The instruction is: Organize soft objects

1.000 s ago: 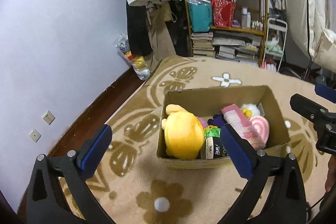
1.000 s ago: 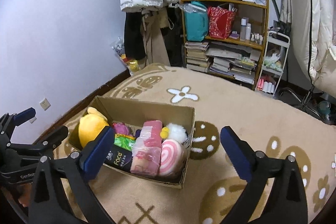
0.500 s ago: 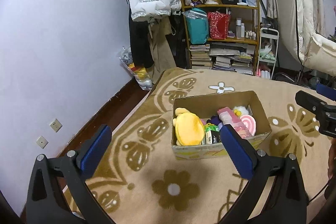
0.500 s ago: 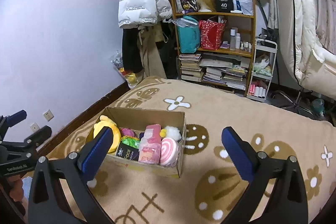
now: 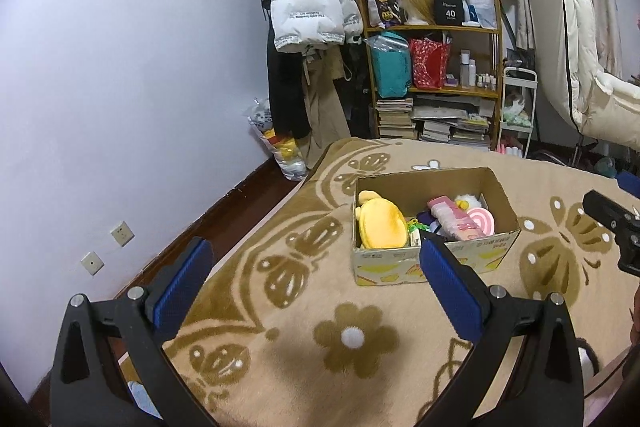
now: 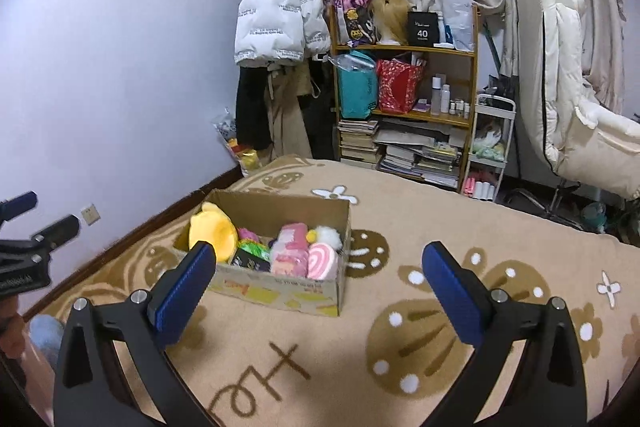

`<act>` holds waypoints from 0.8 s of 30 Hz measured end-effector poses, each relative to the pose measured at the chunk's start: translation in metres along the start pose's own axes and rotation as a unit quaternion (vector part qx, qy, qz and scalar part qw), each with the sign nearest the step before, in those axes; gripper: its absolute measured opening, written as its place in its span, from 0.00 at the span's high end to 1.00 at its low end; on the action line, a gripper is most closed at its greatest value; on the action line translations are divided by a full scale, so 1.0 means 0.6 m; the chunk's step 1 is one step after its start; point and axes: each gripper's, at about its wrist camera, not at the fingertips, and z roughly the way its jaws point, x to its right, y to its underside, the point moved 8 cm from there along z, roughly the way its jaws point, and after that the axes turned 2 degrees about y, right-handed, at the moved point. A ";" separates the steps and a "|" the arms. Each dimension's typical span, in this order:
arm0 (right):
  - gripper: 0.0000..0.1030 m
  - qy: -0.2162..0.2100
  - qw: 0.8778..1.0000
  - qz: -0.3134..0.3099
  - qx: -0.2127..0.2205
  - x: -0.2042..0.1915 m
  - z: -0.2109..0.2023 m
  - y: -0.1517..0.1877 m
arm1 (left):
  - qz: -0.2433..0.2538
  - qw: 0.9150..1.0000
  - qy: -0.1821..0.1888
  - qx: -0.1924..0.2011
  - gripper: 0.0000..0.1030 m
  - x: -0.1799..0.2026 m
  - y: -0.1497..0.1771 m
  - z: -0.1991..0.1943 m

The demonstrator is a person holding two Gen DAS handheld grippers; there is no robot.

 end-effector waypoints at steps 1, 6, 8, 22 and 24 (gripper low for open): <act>0.00 0.002 1.000 0.000 -0.001 0.001 -0.001 0.007 | -0.002 1.000 0.000 0.002 0.01 -0.005 0.004 -0.003; 0.00 0.007 1.000 -0.004 0.000 0.008 -0.001 0.032 | -0.016 1.000 0.012 0.018 0.01 -0.011 0.023 -0.009; 0.00 0.011 1.000 -0.006 -0.002 0.013 0.000 0.042 | -0.014 1.000 0.015 0.015 0.01 -0.012 0.031 -0.006; 0.00 0.012 1.000 0.009 -0.022 0.034 0.011 0.078 | 0.013 1.000 0.026 -0.007 0.01 0.019 0.058 0.019; 0.00 0.012 1.000 0.008 -0.019 0.034 0.011 0.078 | 0.012 1.000 0.024 -0.011 0.01 0.019 0.061 0.021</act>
